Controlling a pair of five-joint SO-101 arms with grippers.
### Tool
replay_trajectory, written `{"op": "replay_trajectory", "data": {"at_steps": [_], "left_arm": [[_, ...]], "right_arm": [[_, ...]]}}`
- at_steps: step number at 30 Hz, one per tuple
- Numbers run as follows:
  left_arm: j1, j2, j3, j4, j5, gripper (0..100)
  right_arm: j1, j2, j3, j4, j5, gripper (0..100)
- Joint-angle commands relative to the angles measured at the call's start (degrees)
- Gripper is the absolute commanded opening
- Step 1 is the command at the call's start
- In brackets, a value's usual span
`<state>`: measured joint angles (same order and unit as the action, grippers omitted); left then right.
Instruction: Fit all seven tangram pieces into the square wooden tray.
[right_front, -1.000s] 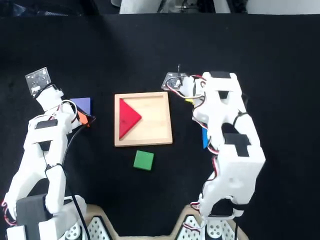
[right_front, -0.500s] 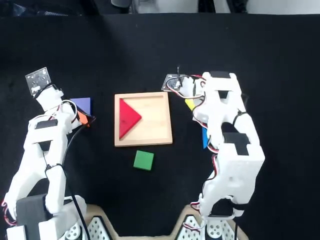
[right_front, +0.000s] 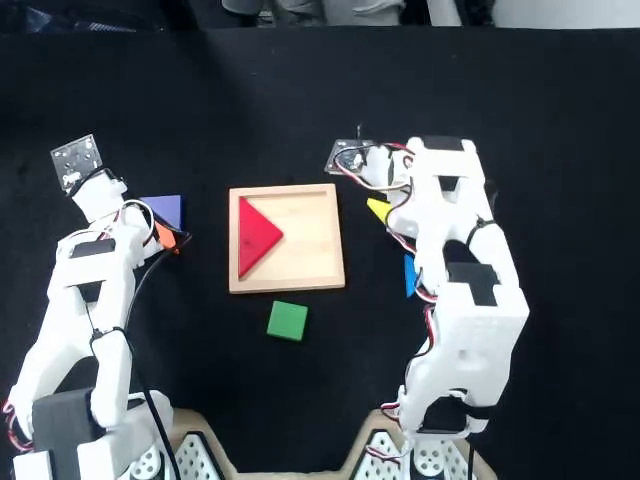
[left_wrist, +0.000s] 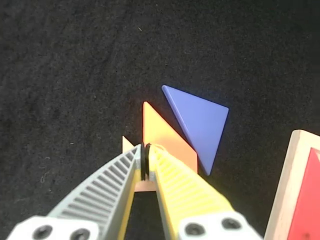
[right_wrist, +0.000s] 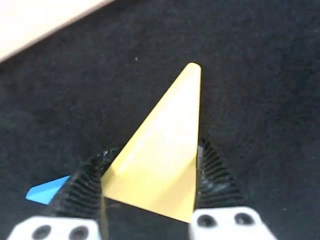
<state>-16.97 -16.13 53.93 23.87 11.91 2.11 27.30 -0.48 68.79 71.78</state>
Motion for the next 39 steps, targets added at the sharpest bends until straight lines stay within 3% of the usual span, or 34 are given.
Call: {"op": "replay_trajectory", "data": {"at_steps": [1, 9, 11, 16, 29, 35, 39], "left_arm": [[0.75, -0.26, -1.01, -1.05, -0.70, 5], [0.75, -0.26, -1.01, -1.05, -0.70, 5], [0.75, -0.26, -1.01, -1.05, -0.70, 5], [0.75, -0.26, -1.01, -1.05, -0.70, 5], [0.75, -0.26, -0.92, -1.05, -0.70, 5], [0.75, -0.26, -1.01, -1.05, -0.70, 5], [0.75, -0.26, -1.01, -1.05, -0.70, 5]], "right_arm": [[0.62, -0.57, -3.82, 0.70, 0.62, 5.1], [1.85, -0.66, -9.01, 1.85, -2.55, 4.8], [0.79, -0.92, -9.54, 8.35, -0.88, 4.8], [-3.60, -0.66, -14.90, 32.35, 14.33, 4.8], [-11.78, -0.92, -7.96, 32.26, 16.44, 4.8], [-13.80, 0.92, -8.04, 25.76, 11.87, 4.8], [-19.25, 0.40, -9.80, 23.82, 8.53, 4.8]]}}
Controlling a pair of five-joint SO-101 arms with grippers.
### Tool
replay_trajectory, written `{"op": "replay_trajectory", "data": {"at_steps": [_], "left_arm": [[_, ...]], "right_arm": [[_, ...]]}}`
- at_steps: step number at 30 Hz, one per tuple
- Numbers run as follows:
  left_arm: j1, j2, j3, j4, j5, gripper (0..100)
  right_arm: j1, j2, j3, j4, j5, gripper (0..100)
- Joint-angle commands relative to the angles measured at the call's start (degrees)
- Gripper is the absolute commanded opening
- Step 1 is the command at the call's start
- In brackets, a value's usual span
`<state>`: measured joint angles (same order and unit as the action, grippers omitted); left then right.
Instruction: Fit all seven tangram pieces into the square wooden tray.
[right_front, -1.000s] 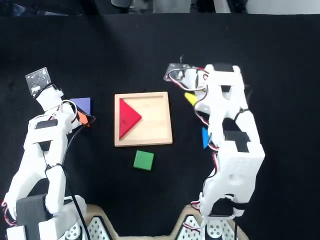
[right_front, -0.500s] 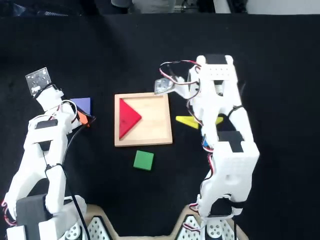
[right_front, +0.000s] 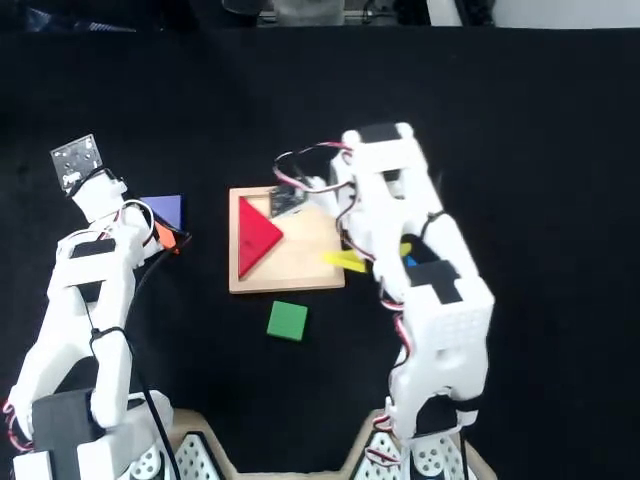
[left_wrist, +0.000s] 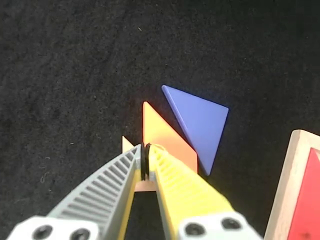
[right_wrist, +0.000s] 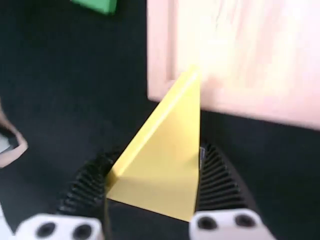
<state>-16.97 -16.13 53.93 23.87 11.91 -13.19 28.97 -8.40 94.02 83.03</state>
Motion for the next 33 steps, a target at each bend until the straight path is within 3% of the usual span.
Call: {"op": "replay_trajectory", "data": {"at_steps": [1, 9, 20, 29, 33], "left_arm": [[0.75, -0.26, -1.01, -1.05, -0.70, 5], [0.75, -0.26, -1.01, -1.05, -0.70, 5], [0.75, -0.26, -1.01, -1.05, -0.70, 5], [0.75, -0.26, -1.01, -1.05, -0.70, 5], [0.75, -0.26, -1.01, -1.05, -0.70, 5]], "right_arm": [[-5.36, -1.27, -2.59, -1.58, -3.60, 4.8], [-13.10, -1.10, -3.30, -7.82, -11.34, 4.9], [-17.05, 6.29, -4.00, -8.26, -13.98, 4.9], [-18.73, 6.37, -5.41, -2.73, -15.03, 5.4], [-20.13, 6.29, -5.49, -0.26, -14.95, 12.3]]}}
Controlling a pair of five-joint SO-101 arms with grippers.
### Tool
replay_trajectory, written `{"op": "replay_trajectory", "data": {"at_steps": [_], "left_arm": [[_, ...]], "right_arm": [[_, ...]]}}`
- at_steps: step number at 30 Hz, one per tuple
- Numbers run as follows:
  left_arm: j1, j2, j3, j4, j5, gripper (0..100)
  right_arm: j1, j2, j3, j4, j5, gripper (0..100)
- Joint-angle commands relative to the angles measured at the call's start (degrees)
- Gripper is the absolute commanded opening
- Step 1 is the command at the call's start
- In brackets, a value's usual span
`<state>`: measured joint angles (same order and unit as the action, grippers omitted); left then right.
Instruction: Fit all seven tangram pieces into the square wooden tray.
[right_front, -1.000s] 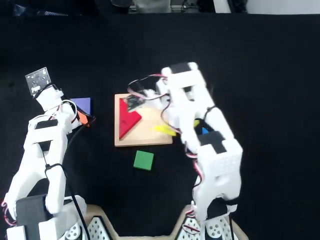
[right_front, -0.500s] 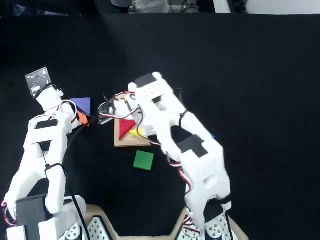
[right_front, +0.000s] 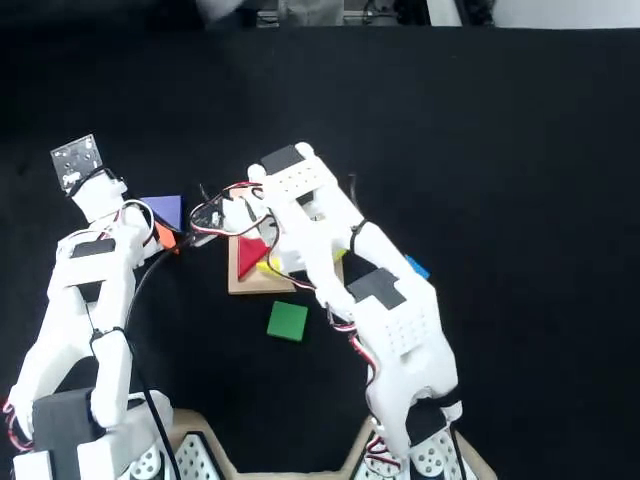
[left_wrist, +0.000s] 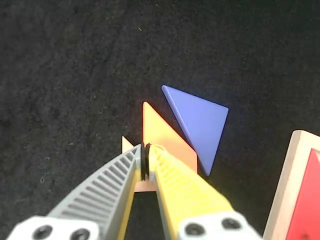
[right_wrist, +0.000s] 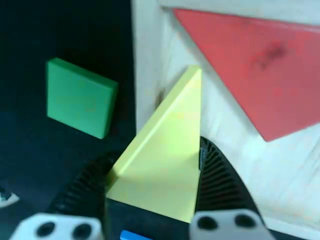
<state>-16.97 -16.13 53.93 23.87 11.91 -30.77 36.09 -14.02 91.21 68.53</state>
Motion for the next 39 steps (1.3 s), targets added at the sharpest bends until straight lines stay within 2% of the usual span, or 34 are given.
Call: {"op": "replay_trajectory", "data": {"at_steps": [1, 4, 12, 21, 27, 34, 39], "left_arm": [[0.75, -0.26, -1.01, -1.05, -0.70, 5], [0.75, -0.26, -1.01, -1.05, -0.70, 5], [0.75, -0.26, -1.01, -1.05, -0.70, 5], [0.75, -0.26, -1.01, -1.05, -0.70, 5], [0.75, -0.26, -1.01, -1.05, -0.70, 5], [0.75, -0.26, -0.92, -1.05, -0.70, 5], [0.75, -0.26, -0.92, -1.05, -0.70, 5]], "right_arm": [[-2.81, -0.84, 0.13, 2.81, -0.44, 14.9], [-2.90, -0.84, 0.13, 2.90, -0.44, 18.3], [-2.64, -0.92, -7.60, 9.32, -0.53, 18.6], [-2.55, -0.84, -9.27, 9.67, -0.62, 19.1], [-1.85, -0.57, -8.66, 9.67, -2.29, 32.0], [-1.93, -0.75, -8.84, 9.58, -2.20, 25.7], [-0.35, -2.77, -10.59, 9.67, -2.20, 25.8]]}}
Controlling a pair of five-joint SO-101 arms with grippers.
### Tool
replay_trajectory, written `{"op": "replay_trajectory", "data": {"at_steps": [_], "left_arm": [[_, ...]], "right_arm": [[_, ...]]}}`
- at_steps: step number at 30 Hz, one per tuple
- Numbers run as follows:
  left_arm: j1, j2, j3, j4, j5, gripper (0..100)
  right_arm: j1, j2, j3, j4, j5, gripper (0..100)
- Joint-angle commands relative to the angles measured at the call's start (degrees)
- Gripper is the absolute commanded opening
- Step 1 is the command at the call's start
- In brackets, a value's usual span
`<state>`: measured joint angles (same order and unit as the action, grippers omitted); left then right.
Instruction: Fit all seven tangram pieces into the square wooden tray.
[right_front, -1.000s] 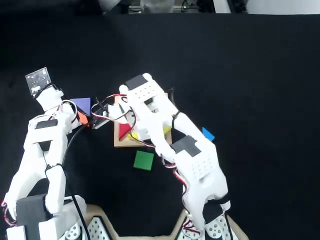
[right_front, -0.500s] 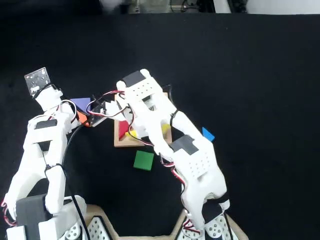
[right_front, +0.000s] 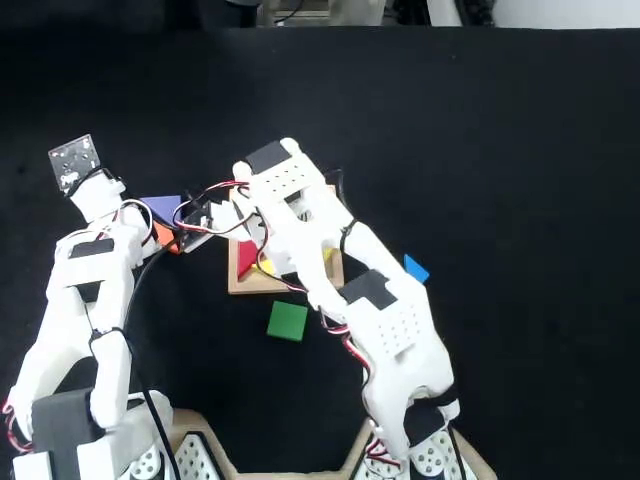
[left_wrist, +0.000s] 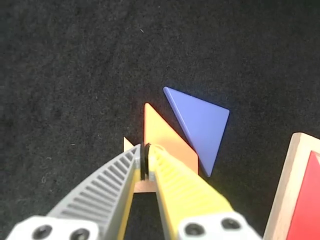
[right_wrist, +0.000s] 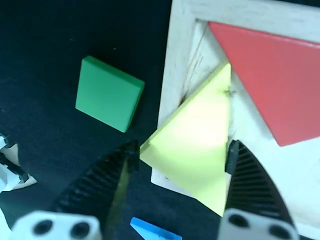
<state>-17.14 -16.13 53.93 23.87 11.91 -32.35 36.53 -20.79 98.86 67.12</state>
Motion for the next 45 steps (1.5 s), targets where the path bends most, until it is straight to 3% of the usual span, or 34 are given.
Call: {"op": "replay_trajectory", "data": {"at_steps": [1, 10, 12, 18, 25, 28, 31, 34, 36, 40, 43, 45], "left_arm": [[0.92, -0.26, -0.92, -1.05, -0.70, 5], [0.92, -0.26, -1.01, -1.05, -0.70, 5], [0.92, -0.26, -1.01, -1.05, -0.70, 5], [0.92, -0.26, -0.92, -1.05, -0.70, 5], [0.92, -0.26, -0.84, -1.05, -0.70, 5], [0.92, -0.26, -0.84, -1.05, -0.70, 5], [0.84, -0.26, -1.01, -1.05, -0.44, 5], [1.36, -0.26, -0.66, -2.29, -0.18, 11], [2.07, -0.26, 0.66, -4.04, -0.18, 16], [2.86, -0.79, 1.19, -3.08, -1.67, 17], [4.44, -0.97, -1.27, 3.08, -8.09, 17], [4.18, -0.97, -4.53, 8.53, -8.35, 17]], "right_arm": [[2.02, -4.26, -4.53, 2.02, -0.79, 25.7], [8.44, -17.71, -9.89, 2.11, -1.32, 25.3], [9.14, -21.85, -7.96, 2.20, -4.31, 23.2], [9.32, -35.21, 7.78, -0.97, -5.36, 1.2], [11.34, -41.63, 28.70, -14.68, -6.68, 1.1], [14.77, -44.53, 34.95, -23.82, -15.03, 1.1], [19.52, -48.48, 40.31, -32.97, -27.96, 1.1], [22.95, -52.62, 47.87, -43.16, -43.25, 1.1], [24.97, -55.25, 53.32, -49.76, -49.49, 1.1], [28.31, -57.54, 63.52, -61.71, -54.42, 1.1], [32.53, -57.54, 68.00, -69.27, -54.86, 1.1], [36.75, -57.54, 69.85, -74.29, -56.35, 1.1]]}}
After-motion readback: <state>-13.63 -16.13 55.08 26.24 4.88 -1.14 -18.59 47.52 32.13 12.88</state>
